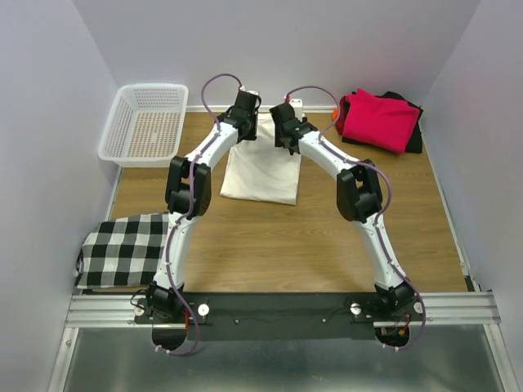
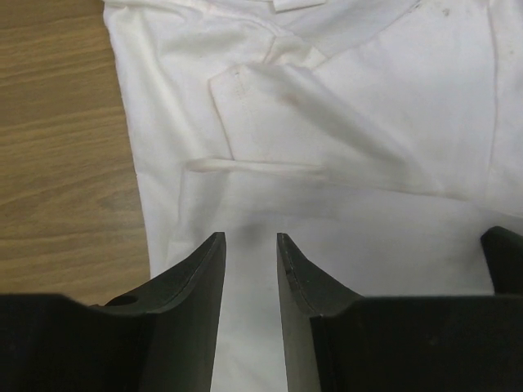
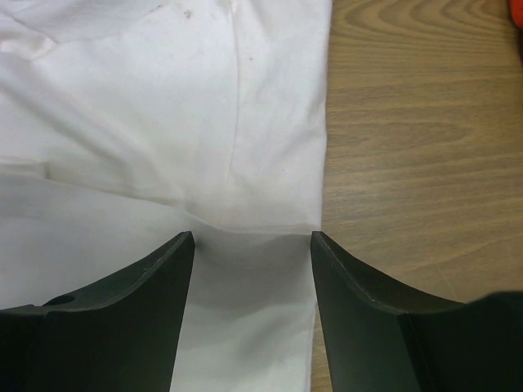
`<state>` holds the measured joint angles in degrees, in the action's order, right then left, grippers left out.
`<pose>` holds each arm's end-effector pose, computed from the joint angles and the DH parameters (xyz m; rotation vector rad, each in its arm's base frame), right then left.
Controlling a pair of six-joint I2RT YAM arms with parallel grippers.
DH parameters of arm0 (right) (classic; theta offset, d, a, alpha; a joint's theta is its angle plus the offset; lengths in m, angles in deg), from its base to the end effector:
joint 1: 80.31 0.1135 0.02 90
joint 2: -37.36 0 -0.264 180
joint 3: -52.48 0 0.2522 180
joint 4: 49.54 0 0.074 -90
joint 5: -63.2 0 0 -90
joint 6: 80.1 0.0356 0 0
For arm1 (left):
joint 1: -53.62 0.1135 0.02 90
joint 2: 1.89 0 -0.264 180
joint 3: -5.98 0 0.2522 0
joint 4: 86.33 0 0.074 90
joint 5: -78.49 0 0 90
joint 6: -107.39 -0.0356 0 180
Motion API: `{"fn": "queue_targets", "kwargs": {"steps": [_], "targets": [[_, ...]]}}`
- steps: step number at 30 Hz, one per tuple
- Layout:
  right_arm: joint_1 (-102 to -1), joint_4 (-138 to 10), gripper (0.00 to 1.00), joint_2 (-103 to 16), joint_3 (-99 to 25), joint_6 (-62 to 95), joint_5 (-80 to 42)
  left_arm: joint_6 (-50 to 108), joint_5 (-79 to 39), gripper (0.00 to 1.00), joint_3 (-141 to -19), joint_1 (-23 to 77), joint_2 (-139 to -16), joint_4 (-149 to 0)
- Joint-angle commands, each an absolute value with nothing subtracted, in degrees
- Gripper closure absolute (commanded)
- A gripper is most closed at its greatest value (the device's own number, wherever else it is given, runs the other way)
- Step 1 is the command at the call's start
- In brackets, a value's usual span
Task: Fold and stack the t-shirts
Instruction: Fold the folded rectangular tshirt in 1/3 of the way, then grab one side of the 2/3 rectangular tshirt with both arms
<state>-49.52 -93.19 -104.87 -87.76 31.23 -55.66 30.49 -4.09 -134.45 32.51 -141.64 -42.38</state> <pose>0.4849 0.2690 0.1912 0.0494 2.2495 -0.1165 0.5178 -0.1950 0.2122 0.0973 2.3209 -0.1511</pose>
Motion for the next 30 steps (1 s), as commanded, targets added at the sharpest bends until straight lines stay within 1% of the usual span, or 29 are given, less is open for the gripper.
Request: {"fn": "queue_targets", "kwargs": {"steps": [1,2,4,6,7,8,11,14,19,22,23,26,30], "targets": [[-51.30,-93.80,0.32,-102.13,-86.97,30.03,-60.72,30.93,2.19,0.60,-131.19,33.66,-136.57,-44.26],[-51.48,-93.98,0.31,-100.99,-85.66,29.94,-60.72,30.93,2.54,0.60,-127.78,33.93,-135.06,-44.97],[-51.74,-93.89,0.31,-96.88,-81.44,29.42,-61.07,30.93,2.81,0.59,-124.69,34.37,-130.42,-46.90],[-51.66,-93.89,0.30,-94.05,-78.54,28.98,-62.65,30.49,2.90,0.47,-120.56,34.46,-127.68,-47.52],[-51.66,-93.89,0.30,-91.34,-75.40,28.98,-63.09,29.97,2.55,0.39,-119.24,34.46,-125.06,-47.70],[-51.66,-93.80,0.30,-89.66,-73.80,29.06,-63.36,29.35,2.11,0.26,-116.35,34.46,-123.81,-48.05],[-51.66,-93.89,0.28,-84.13,-66.95,29.33,-61.26,28.55,-0.87,0.02,-110.47,34.54,-119.15,-48.93],[-51.66,-93.80,0.21,-79.03,-60.37,31.35,-59.59,28.64,-4.21,0.02,-105.27,34.72,-115.72,-50.60],[-51.66,-93.89,0.18,-73.21,-52.96,34.33,-54.49,31.71,-6.51,0.02,-100.07,35.25,-112.47,-50.25],[-51.66,-93.89,0.17,-70.31,-49.09,36.27,-49.92,32.68,-6.86,0.08,-95.77,35.42,-109.05,-51.48],[-51.66,-93.98,0.17,-69.69,-48.04,36.88,-47.82,32.95,-6.77,0.12,-93.67,35.51,-108.16,-51.83],[-51.57,-94.07,0.18,-67.32,-44.52,39.43,-43.34,33.73,-6.42,0.20,-90.50,35.51,-105.52,-51.48],[-51.13,-93.80,0.19,-65.03,-39.87,43.73,-38.49,34.70,-5.63,0.21,-85.31,35.60,-103.06,-50.87]]}}
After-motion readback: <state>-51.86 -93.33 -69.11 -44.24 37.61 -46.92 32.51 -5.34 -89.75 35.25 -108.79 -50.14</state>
